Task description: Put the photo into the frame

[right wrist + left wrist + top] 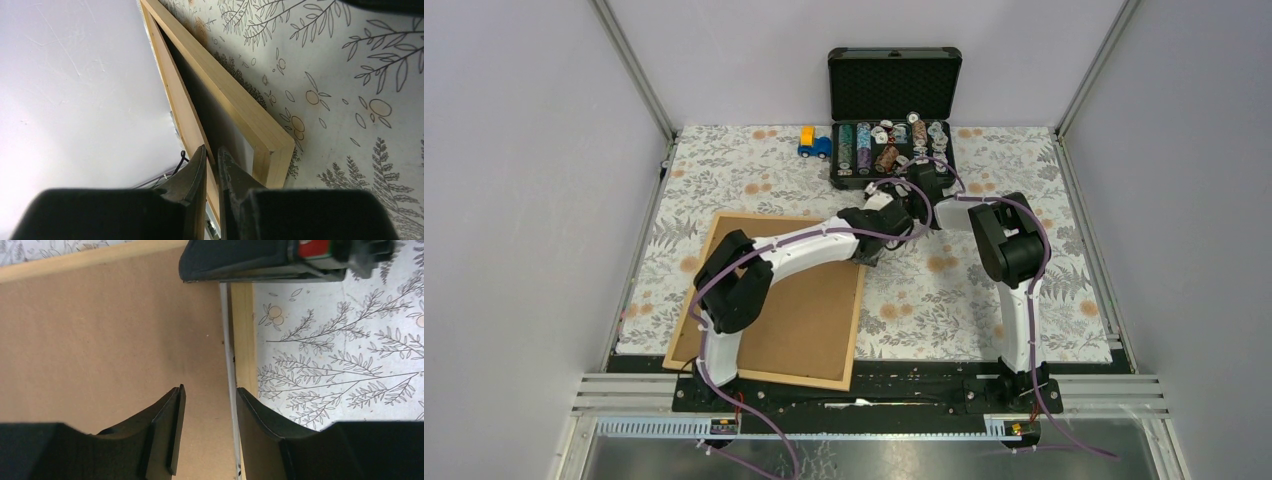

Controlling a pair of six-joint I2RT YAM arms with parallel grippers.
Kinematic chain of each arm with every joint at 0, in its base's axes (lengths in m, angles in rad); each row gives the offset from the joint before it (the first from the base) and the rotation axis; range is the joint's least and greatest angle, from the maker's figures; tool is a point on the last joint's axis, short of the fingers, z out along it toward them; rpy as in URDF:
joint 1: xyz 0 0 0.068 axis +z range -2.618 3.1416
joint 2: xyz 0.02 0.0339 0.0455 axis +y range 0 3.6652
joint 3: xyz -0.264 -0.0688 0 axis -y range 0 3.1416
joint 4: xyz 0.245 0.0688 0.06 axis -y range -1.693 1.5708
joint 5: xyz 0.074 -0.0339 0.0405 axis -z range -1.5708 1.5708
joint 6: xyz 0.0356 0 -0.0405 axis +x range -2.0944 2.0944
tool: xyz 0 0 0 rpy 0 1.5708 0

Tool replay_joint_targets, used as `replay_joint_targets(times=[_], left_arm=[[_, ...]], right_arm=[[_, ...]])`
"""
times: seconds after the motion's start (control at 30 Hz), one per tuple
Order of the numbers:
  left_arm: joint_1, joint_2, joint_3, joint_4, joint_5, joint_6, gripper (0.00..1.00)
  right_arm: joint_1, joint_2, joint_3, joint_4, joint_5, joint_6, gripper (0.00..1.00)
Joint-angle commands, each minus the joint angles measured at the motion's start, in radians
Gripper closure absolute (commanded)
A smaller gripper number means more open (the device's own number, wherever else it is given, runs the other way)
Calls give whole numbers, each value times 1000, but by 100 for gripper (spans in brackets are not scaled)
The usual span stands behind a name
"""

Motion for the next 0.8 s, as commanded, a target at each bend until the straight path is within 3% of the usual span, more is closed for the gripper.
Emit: replay_joint_targets(times=[0.0, 0.23, 0.43, 0.53, 0.73, 0.77], left_arm=[[-35, 22, 65, -60, -146, -52, 52], [-41, 78, 98, -107, -216, -44, 43], [-41, 104, 114, -145, -294, -16, 50], [-40, 103, 112, -144, -295, -5, 60], [-35, 97, 111, -132, -293, 13, 98], [-33, 91, 106, -122, -292, 13, 100]], right_arm=[[-2, -83, 37, -31, 10, 29, 96], [0, -88, 41, -38, 17, 37, 96], [2, -100, 38, -37, 18, 48, 94], [4, -102, 40, -38, 22, 51, 92], [2, -102, 45, -68, 25, 24, 78], [0, -102, 50, -84, 29, 12, 76]])
